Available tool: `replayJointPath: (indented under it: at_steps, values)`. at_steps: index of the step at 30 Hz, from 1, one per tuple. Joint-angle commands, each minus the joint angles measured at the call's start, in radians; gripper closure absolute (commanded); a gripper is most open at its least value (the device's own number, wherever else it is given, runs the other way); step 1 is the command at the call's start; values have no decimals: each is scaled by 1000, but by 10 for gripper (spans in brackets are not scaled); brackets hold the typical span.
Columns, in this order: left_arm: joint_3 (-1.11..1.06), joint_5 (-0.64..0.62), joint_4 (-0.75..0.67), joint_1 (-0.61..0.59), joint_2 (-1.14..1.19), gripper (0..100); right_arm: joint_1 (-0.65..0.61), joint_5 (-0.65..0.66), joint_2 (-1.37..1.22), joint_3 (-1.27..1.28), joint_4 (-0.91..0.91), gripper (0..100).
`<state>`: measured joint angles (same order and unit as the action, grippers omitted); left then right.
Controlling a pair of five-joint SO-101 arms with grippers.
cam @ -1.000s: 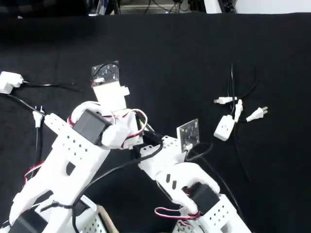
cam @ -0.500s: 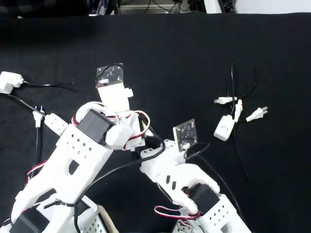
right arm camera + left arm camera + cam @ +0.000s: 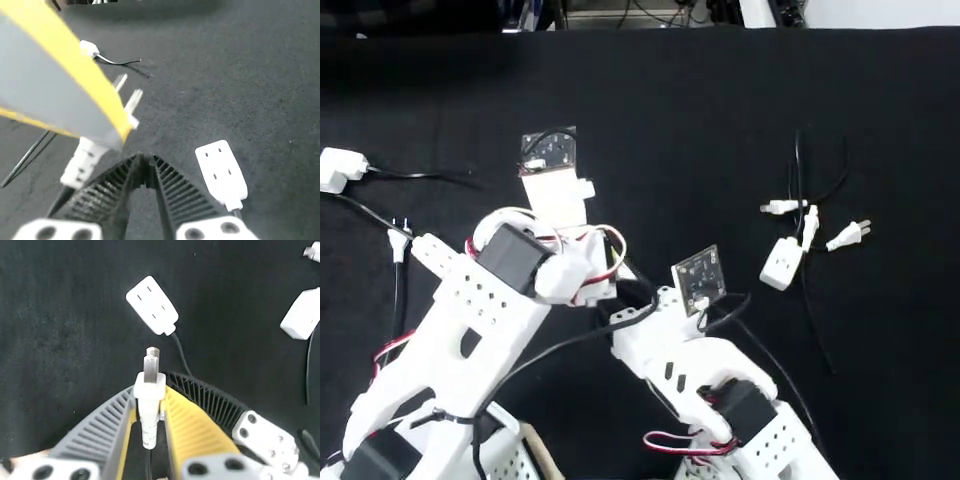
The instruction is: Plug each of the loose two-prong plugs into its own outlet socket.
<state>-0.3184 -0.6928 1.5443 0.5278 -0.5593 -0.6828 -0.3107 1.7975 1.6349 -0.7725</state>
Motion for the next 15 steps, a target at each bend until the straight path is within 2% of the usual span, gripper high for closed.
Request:
replayJointPath:
  at_steps: [1,4,9,11,15]
  values:
    - [-12,-58,-69,-19,-15,972,32,-83,165,-45,-3,986]
    - [-30,-127,-94,-21,-17,972,57,-172,160,-47,-5,985]
    - [-28,-144,-98,-51,-17,972,63,-173,159,-71,-28,983]
    - [-27,-169,-103,-65,-17,972,77,-109,157,-71,-23,983]
    - [-36,-219,-213,-124,-15,972,192,144,124,-65,-12,983]
